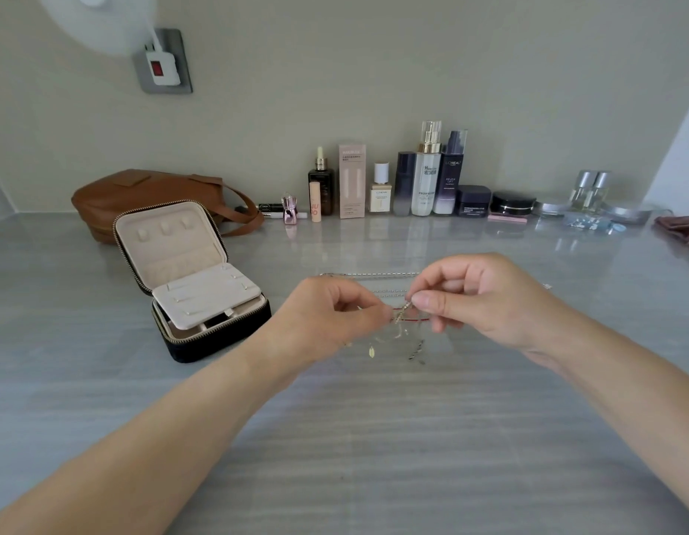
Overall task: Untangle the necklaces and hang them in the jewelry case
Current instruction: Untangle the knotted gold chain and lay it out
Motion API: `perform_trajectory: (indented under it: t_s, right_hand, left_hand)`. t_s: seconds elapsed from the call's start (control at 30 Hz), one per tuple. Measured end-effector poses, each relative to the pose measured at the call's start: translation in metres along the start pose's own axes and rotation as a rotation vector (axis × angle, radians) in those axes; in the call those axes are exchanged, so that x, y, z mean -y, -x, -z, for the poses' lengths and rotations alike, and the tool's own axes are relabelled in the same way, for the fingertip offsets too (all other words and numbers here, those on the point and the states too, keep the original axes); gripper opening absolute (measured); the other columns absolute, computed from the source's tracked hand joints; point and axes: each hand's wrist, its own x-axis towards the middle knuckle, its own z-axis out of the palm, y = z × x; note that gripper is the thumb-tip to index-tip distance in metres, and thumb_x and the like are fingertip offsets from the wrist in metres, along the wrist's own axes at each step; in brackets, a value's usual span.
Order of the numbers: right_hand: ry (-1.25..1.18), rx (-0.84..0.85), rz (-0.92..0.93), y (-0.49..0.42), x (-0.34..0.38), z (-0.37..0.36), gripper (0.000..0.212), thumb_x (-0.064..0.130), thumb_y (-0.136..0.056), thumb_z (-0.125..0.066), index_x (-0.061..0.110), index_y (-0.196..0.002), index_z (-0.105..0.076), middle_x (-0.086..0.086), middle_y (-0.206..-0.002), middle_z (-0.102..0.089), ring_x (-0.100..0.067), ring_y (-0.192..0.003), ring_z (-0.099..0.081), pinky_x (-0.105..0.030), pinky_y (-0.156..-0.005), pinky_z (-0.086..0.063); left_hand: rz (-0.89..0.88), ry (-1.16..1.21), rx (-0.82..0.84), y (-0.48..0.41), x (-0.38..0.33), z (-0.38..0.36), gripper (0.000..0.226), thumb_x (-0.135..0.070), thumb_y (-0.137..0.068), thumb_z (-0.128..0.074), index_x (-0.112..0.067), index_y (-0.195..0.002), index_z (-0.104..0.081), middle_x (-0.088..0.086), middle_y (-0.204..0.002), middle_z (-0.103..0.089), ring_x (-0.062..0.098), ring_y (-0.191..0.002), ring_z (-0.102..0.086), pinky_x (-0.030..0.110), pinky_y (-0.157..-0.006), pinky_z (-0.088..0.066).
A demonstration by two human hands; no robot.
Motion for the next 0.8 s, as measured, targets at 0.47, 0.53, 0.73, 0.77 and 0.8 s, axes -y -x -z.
perform_trajectory:
  t_s: [0.47,0.53,0.73,0.77,0.8]
  right_hand:
    - [-0.029,-0.045,0.012,-0.0009,0.0007,-0.0022,0.016,0.007,-0.082,-0.065,0.022,-0.079,-0.069,0.007,-0.05,-0.062,-0.002,-0.047,-0.052,-0.012,-0.052,-0.043]
    - [0.006,-0.037,0.006,-0.0015,-0.0007,-0.0027,0.02,0.006,-0.082,-0.065,0.026,-0.08,-0.069,0.009,-0.055,-0.066,-0.003,-0.05,-0.055,-0.014,-0.055,-0.045]
    - [0.297,-0.005,0.017,-0.0012,-0.0036,-0.0051,0.025,0.014,-0.08,-0.068,0.037,-0.071,-0.066,0.015,-0.057,-0.065,0.002,-0.049,-0.054,-0.013,-0.056,-0.044]
    - [0.349,-0.008,0.017,-0.0006,-0.0034,-0.0051,0.023,0.017,-0.081,-0.068,0.037,-0.069,-0.065,0.015,-0.054,-0.063,0.002,-0.049,-0.053,-0.013,-0.056,-0.042]
    - [0.381,-0.019,0.022,-0.0001,-0.0028,-0.005,0.021,0.019,-0.081,-0.067,0.036,-0.068,-0.064,0.017,-0.051,-0.061,0.003,-0.048,-0.052,-0.011,-0.054,-0.04]
  left_hand:
    - [0.074,0.21,0.091,0.0013,-0.0062,-0.003,0.023,-0.008,-0.087,-0.054,-0.018,-0.067,-0.06,-0.006,-0.064,-0.063,0.006,-0.049,-0.043,0.019,-0.05,-0.032]
    - [0.088,0.292,0.1,0.0014,-0.0068,-0.0019,0.022,-0.009,-0.088,-0.054,-0.017,-0.068,-0.059,-0.005,-0.065,-0.065,0.006,-0.049,-0.043,0.02,-0.049,-0.031]
    - [0.102,0.391,0.073,-0.0009,-0.0055,0.0002,0.022,-0.01,-0.091,-0.051,-0.016,-0.07,-0.057,-0.005,-0.058,-0.059,0.008,-0.048,-0.041,0.019,-0.046,-0.03]
    - [0.104,0.385,0.058,-0.0015,-0.0053,0.0003,0.022,-0.01,-0.09,-0.052,-0.016,-0.07,-0.057,-0.005,-0.057,-0.057,0.008,-0.048,-0.041,0.019,-0.046,-0.03]
    - [0.105,0.364,0.044,-0.0018,-0.0053,0.0003,0.022,-0.01,-0.09,-0.052,-0.016,-0.069,-0.057,-0.004,-0.057,-0.056,0.008,-0.048,-0.041,0.019,-0.046,-0.03]
